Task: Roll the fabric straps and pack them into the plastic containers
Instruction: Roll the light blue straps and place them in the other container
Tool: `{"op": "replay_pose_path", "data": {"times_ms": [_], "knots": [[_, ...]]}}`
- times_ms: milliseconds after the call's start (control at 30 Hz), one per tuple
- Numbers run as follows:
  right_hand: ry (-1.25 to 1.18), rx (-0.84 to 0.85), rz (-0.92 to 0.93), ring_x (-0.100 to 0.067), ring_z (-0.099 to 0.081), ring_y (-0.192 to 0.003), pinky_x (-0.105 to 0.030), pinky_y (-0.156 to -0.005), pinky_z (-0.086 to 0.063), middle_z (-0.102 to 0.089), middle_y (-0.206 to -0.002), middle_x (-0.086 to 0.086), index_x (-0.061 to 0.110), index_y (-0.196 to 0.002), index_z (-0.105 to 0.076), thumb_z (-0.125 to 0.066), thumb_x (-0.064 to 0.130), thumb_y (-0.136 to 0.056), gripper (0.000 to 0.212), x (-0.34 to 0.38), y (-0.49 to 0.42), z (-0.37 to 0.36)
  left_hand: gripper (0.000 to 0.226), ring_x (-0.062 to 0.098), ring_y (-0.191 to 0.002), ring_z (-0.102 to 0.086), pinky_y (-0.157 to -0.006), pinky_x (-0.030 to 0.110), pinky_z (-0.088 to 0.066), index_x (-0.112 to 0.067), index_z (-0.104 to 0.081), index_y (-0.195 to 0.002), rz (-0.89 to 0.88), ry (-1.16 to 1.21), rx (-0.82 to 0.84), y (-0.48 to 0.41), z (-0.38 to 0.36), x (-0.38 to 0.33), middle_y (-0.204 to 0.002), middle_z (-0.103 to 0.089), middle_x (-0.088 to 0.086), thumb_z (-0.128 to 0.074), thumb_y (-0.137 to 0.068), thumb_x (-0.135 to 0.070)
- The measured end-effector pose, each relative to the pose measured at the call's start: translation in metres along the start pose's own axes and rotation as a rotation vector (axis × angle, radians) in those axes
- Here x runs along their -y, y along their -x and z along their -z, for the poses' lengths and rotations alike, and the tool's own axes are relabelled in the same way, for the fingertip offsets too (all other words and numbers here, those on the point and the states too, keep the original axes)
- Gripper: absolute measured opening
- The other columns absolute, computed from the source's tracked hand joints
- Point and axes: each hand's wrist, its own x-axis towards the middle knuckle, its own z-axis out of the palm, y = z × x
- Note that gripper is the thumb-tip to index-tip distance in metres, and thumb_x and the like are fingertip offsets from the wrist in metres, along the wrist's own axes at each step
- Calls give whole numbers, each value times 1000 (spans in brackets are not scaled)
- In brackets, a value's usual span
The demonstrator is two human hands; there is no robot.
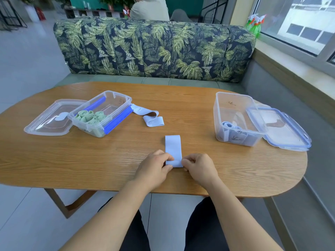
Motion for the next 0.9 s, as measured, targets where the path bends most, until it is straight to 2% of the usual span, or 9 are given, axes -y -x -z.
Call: {"op": "replay_pose_path", "data": {"times_ms": [100,200,267,367,467,600,700,800,900], "knots": [[-41,-82,59,-9,-59,-80,-28,-72,-47,-62,-77,15,29,-96,-72,-62,23,-86,15,1,5,-2,21,10,-90,-52,-86,30,-45,-23,-66,-113,14,18,17,-6,2,1,-100,-48,-11,-61,-92,-24],[-32,-76,131,-4,-57,-81,-24,-76,-47,-65,-94,13,25,-101,-73,-65,21,-86,18,1,6,-5,19,9,-84,-48,-81,26,-43,-23,-66,-111,16,17,26,-9,3,2,-97,-45,-11,-60,-93,-25],[-11,-73,144,-5,-57,-87,-24,-79,-47,-64,-98,12,24,-102,-74,-65,20,-87,18,1,5,-6,21,9,-83,-49,-81,27,-44,-23,-64,-113,17,18,23,-8,2,4,-96,-44,-12,-60,-92,-26],[-9,-63,119,-7,-59,-94,-29,-83,-49,-65,-99,12,24,-104,-74,-63,22,-89,19,2,1,-5,27,8,-84,-53,-83,32,-48,-29,-57,-116,25,44,-14,-3,-1,6,-103,-46,-14,-62,-90,-27],[3,-40,84,-10,-62,-95,-33,-85,-51,-69,-100,11,26,-105,-74,-61,24,-89,20,4,-4,-4,23,4,-80,-54,-79,35,-50,-33,-56,-109,26,35,-36,-1,-3,7,-104,-46,-16,-63,-88,-25],[12,-20,56,-13,-63,-94,-34,-84,-52,-70,-95,11,27,-104,-74,-58,26,-91,20,7,-8,-4,20,7,-79,-53,-81,35,-49,-29,-60,-109,39,45,-58,-6,-4,6,-103,-47,-14,-61,-91,-23],[5,-27,49,-12,-62,-97,-33,-84,-50,-70,-98,10,25,-113,-71,-57,28,-92,25,6,-9,-4,21,8,-80,-53,-82,33,-49,-27,-62,-112,60,32,-60,-11,-4,7,-103,-47,-13,-60,-92,-24],[-65,-73,31,-10,-59,-85,-33,-79,-50,-62,-80,15,26,-115,-68,-60,28,-89,27,2,-9,-5,22,10,-80,-52,-84,34,-49,-25,-63,-114,73,36,-45,-14,-3,8,-103,-47,-12,-59,-92,-25],[-95,-91,-3,-9,-60,-79,-34,-75,-50,-66,-77,13,29,-101,-68,-64,30,-85,17,1,-10,-7,23,10,-84,-53,-85,33,-48,-26,-62,-117,84,10,-21,-18,-1,8,-108,-48,-11,-56,-95,-28]]}}
